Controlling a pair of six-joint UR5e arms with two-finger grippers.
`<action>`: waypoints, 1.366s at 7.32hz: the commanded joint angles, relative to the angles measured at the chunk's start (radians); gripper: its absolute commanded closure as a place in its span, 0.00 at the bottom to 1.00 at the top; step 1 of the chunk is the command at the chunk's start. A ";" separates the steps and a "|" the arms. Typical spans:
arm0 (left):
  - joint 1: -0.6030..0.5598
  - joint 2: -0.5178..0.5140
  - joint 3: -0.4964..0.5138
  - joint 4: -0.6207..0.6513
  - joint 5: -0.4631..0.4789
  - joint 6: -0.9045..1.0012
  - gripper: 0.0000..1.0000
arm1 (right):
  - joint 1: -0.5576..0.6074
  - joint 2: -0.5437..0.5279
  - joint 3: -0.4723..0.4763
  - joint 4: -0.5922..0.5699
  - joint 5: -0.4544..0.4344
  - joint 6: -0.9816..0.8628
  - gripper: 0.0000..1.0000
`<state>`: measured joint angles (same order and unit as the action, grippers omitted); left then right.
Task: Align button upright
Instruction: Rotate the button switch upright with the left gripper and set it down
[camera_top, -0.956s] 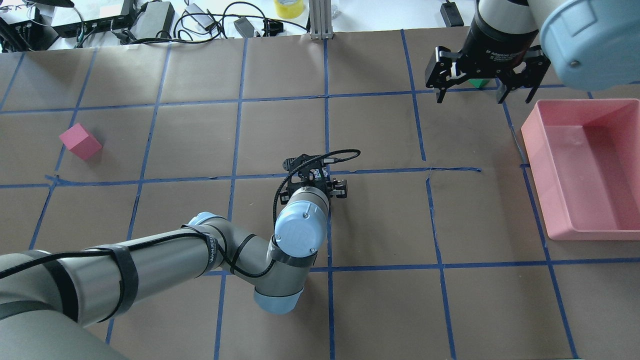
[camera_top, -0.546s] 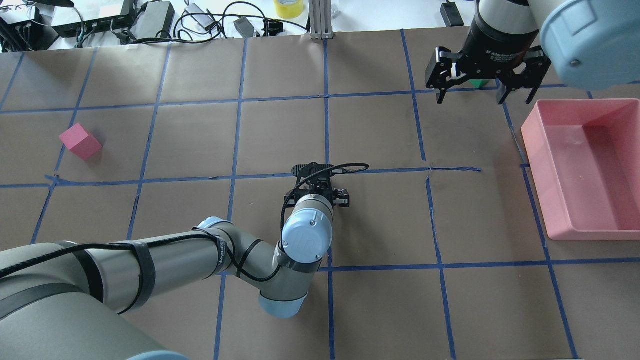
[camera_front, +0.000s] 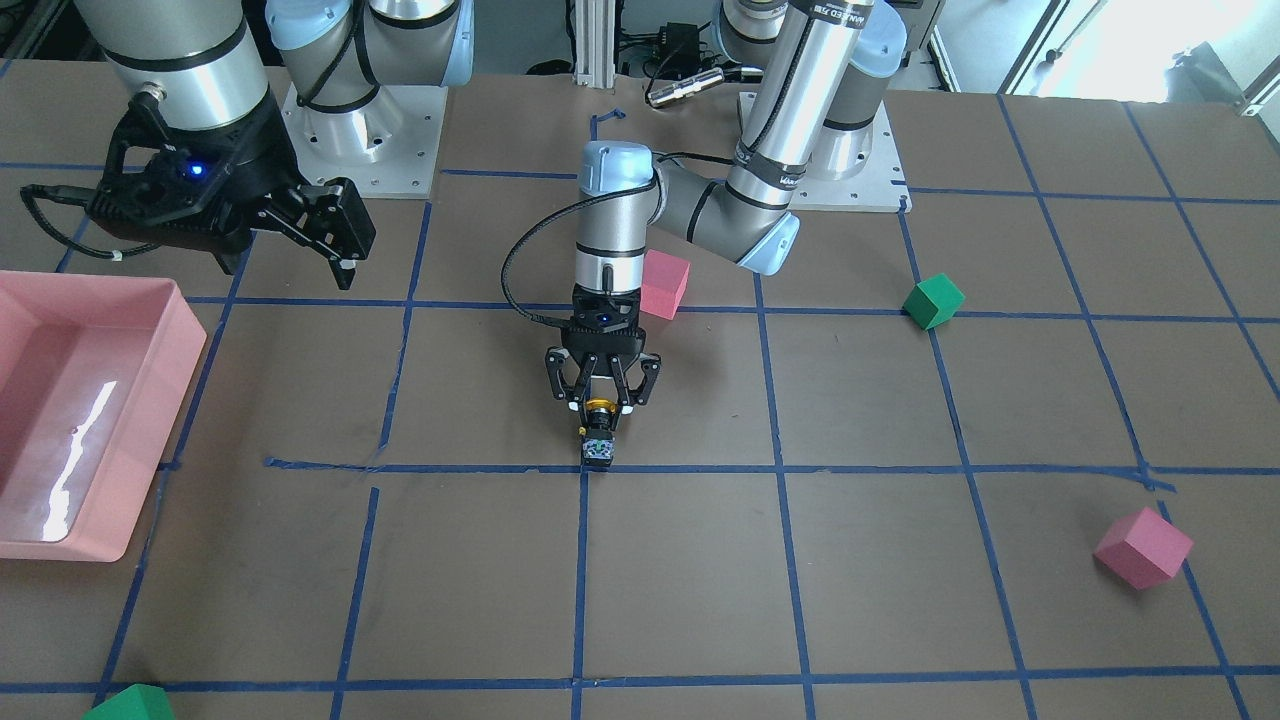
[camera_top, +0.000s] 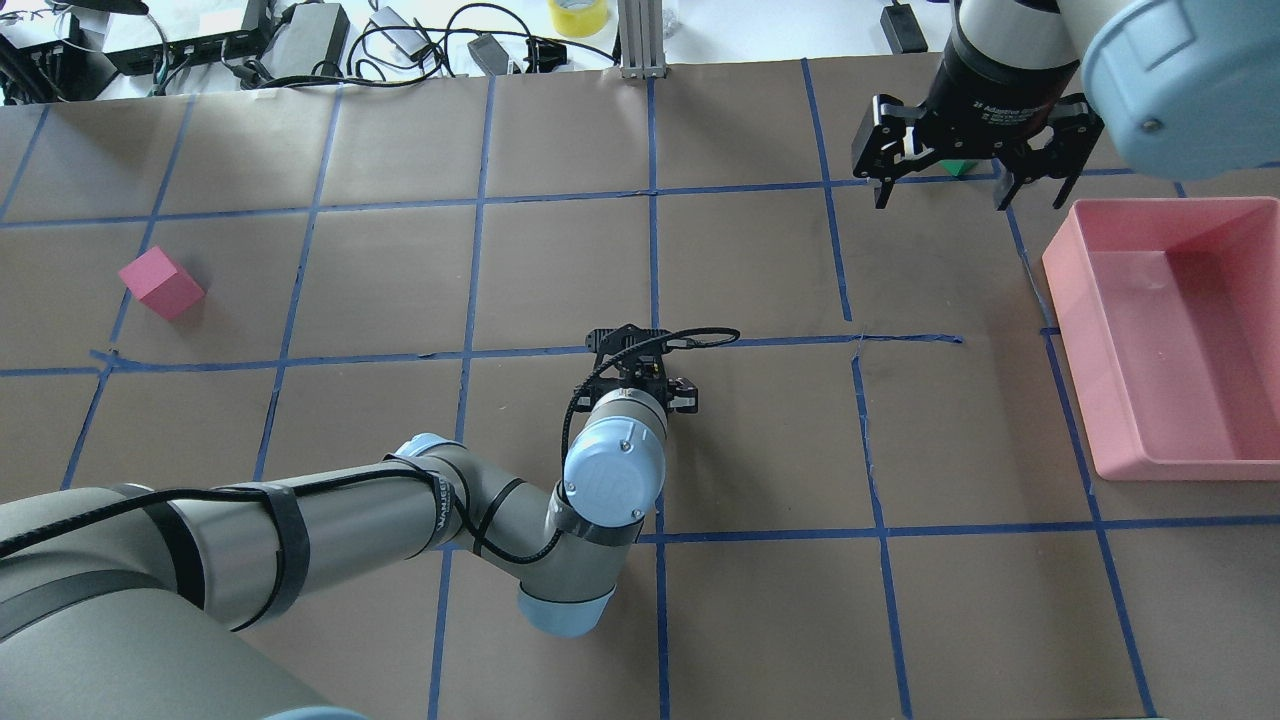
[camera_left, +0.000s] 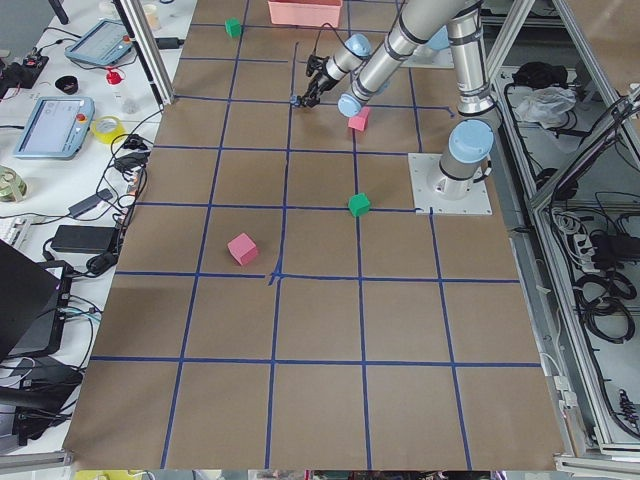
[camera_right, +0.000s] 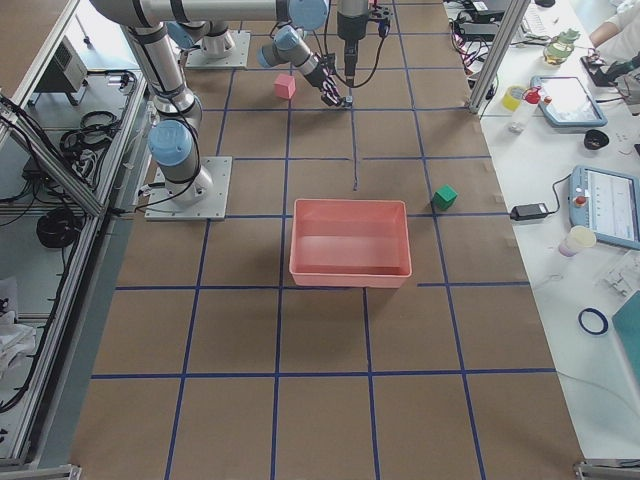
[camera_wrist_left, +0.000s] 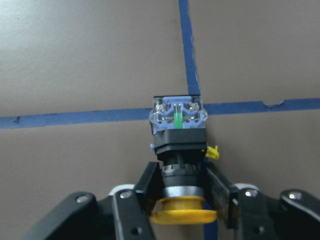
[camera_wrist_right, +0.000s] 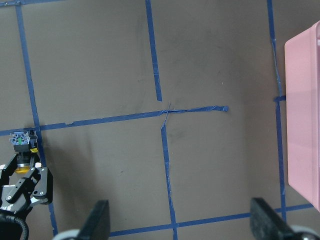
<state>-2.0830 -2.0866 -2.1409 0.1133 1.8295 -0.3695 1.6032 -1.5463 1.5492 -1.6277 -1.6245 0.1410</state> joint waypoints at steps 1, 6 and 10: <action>0.050 0.071 0.181 -0.315 -0.003 0.005 1.00 | 0.000 -0.001 0.000 0.002 0.000 0.000 0.00; 0.230 0.102 0.525 -1.091 -0.301 -0.285 1.00 | 0.000 0.000 0.000 0.000 0.000 0.000 0.00; 0.322 -0.013 0.590 -1.322 -0.720 -0.728 1.00 | 0.000 0.000 0.000 0.002 0.000 0.000 0.00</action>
<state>-1.7745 -2.0536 -1.5761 -1.1570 1.1879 -1.0053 1.6030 -1.5463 1.5493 -1.6260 -1.6245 0.1408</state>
